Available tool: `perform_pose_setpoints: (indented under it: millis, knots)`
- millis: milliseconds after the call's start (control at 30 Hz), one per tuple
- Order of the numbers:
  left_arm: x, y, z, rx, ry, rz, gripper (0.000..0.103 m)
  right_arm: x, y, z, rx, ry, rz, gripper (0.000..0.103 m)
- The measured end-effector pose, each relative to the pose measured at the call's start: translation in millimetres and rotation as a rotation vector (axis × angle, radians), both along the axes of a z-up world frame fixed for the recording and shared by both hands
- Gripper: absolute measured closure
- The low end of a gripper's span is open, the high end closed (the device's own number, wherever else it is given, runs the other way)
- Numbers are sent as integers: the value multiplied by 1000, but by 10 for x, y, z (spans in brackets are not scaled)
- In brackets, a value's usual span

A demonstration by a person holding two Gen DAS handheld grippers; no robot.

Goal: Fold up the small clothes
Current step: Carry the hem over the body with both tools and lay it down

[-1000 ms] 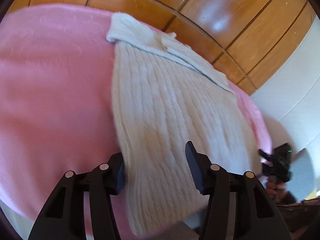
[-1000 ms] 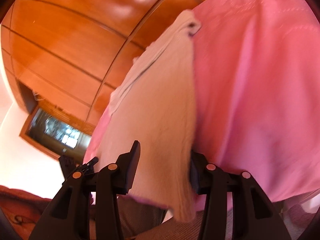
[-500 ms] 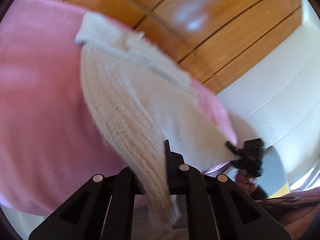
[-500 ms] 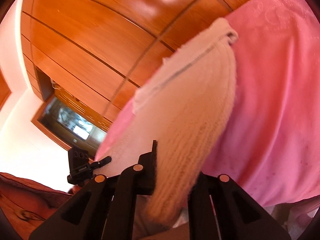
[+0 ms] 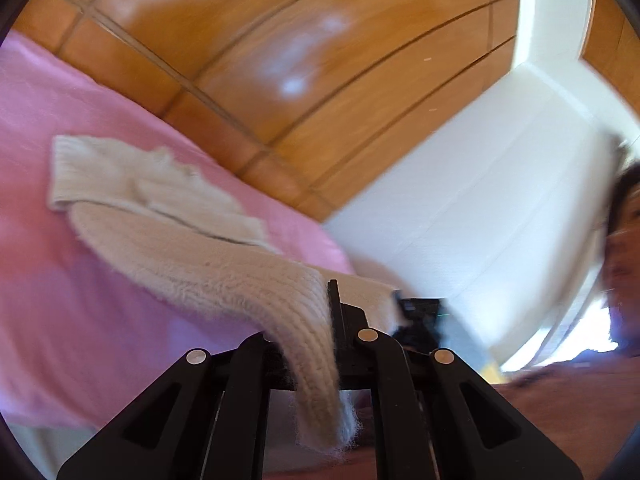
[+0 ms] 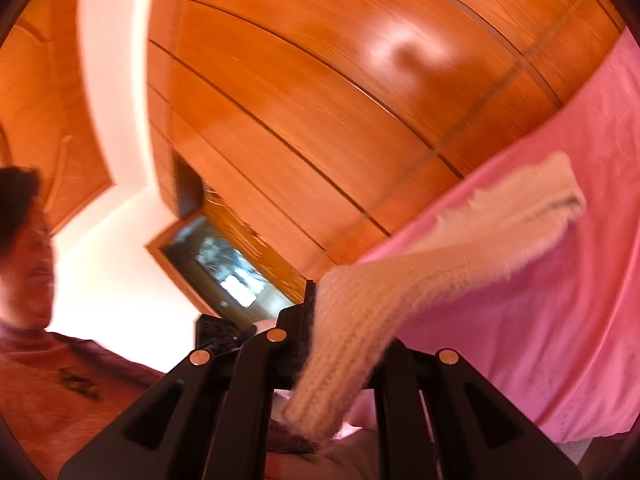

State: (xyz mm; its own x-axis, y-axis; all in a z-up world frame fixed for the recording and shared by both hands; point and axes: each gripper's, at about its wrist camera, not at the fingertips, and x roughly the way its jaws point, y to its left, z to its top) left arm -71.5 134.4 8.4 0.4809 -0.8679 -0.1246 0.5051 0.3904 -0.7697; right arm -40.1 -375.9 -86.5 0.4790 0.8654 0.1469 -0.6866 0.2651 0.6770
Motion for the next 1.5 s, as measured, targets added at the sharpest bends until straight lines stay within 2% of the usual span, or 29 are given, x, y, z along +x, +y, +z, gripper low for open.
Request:
perform_pose_setpoints:
  millis: [67, 167, 267, 367, 433, 567, 667, 733, 833, 933, 1067, 1133, 1167, 1233, 1267, 1367, 1400, 1433, 1467, 1500]
  knots:
    - [-105, 62, 103, -77, -3, -53, 97, -148, -88, 28, 34, -36, 21, 96]
    - [-226, 75, 233, -146, -15, -125, 97, -425, -167, 85, 85, -109, 76, 96]
    - [-210, 50, 264, -145, -11, -132, 97, -543, -148, 178, 91, -149, 102, 96]
    - [-60, 47, 143, -142, 40, -112, 97, -449, -110, 211, 68, -130, 98, 95]
    - [139, 55, 40, -136, 108, -75, 97, -323, -148, 147, 80, -79, 87, 95]
    - [495, 200, -146, -108, 179, 34, 97, 133, -225, -11, 110, 52, 48, 93]
    - [802, 319, -376, -130, 260, 96, 97, 606, -277, -138, 93, 156, -1, 93]
    - [979, 385, -528, -130, 307, 138, 97, 858, -280, -216, 86, 194, -17, 93]
    - [1275, 400, -725, -73, 366, 187, 97, 1204, -245, -341, 74, 251, -27, 93]
    - [1483, 374, -859, -33, 378, 210, 97, 1490, -192, -412, 21, 285, -47, 93]
    - [1734, 416, -1074, -18, 450, 289, 97, 1803, -127, -514, -39, 332, -95, 93]
    - [1832, 403, -1175, 3, 485, 321, 92, 1932, -107, -617, -59, 361, -128, 92]
    - [1884, 385, -1242, 25, 511, 350, 92, 1990, -101, -671, -60, 379, -144, 90]
    - [1919, 337, -1275, 79, 500, 370, 92, 2083, -111, -810, -76, 423, -224, 64]
    - [1914, 295, -1251, 128, 464, 383, 90, 2113, -132, -884, -75, 437, -280, 47]
    - [1839, 211, -1198, 192, 362, 402, 81, 2101, -183, -1029, -45, 429, -354, 45]
    - [1785, 204, -1172, 199, 337, 419, 78, 2068, -177, -1049, -53, 399, -383, 45]
    - [1711, 214, -1128, 202, 316, 449, 69, 2019, -150, -1035, -86, 369, -408, 45]
    - [1635, 251, -1099, 210, 302, 487, 48, 1962, -92, -1004, -137, 348, -430, 44]
    - [1559, 278, -1062, 223, 286, 537, 38, 1923, -20, -963, -211, 333, -457, 42]
